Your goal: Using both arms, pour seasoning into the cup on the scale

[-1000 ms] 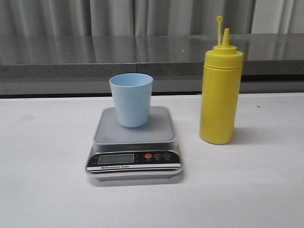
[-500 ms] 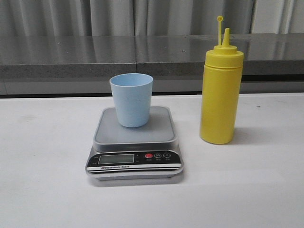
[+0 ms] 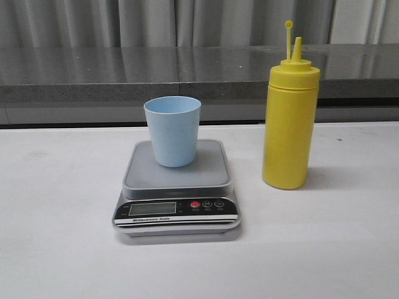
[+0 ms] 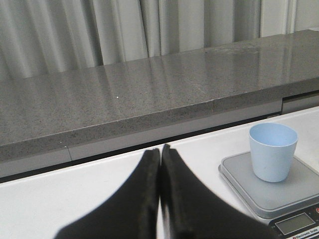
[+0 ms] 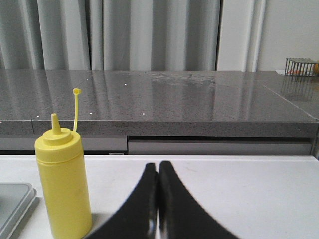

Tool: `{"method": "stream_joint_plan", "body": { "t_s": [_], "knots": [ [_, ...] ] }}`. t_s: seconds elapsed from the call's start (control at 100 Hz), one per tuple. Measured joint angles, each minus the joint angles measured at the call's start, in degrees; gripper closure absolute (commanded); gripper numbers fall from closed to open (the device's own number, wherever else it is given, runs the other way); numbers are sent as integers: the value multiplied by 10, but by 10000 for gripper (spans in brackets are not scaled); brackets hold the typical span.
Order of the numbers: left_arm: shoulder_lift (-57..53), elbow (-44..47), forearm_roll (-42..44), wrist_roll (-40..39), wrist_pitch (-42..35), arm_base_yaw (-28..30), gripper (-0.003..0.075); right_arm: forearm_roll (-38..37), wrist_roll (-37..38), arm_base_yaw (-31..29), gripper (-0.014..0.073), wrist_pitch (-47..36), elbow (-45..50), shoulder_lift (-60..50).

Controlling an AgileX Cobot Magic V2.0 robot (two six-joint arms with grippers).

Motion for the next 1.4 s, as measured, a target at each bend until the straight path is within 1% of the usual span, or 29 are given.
{"method": "stream_joint_plan", "body": {
  "t_s": [0.28, 0.53, 0.8, 0.93, 1.0, 1.07, 1.12, 1.19, 1.31, 1.33, 1.36, 1.37, 1.4],
  "knots": [
    [0, 0, 0, 0, 0, 0, 738, 0, 1, 0, 661, -5, -88, 154],
    [0, 0, 0, 0, 0, 0, 738, 0, 1, 9, 661, -50, -107, 267],
    [0, 0, 0, 0, 0, 0, 738, -28, 1, 94, 661, -99, -108, 358],
    [0, 0, 0, 0, 0, 0, 738, -33, 2, 132, 661, -148, -108, 413],
    [0, 0, 0, 0, 0, 0, 738, -33, 2, 146, 647, -180, -108, 443],
    [0, 0, 0, 0, 0, 0, 738, -33, 2, 154, 592, -205, -108, 472],
    [0, 0, 0, 0, 0, 0, 738, -34, 2, 156, 520, -216, -108, 491],
    [0, 0, 0, 0, 0, 0, 738, -34, 2, 157, 375, -227, -108, 516],
    [0, 0, 0, 0, 0, 0, 738, -34, 2, 157, 44, -268, -101, 554],
    [0, 0, 0, 0, 0, 0, 738, -34, 2, 157, 11, -280, -98, 560],
    [0, 0, 0, 0, 0, 0, 738, -34, 2, 157, -62, -296, -93, 567],
    [0, 0, 0, 0, 0, 0, 738, -34, 2, 157, -74, -305, -91, 571],
    [0, 0, 0, 0, 0, 0, 738, -34, 2, 157, -66, -323, -85, 579]
  ]
}}
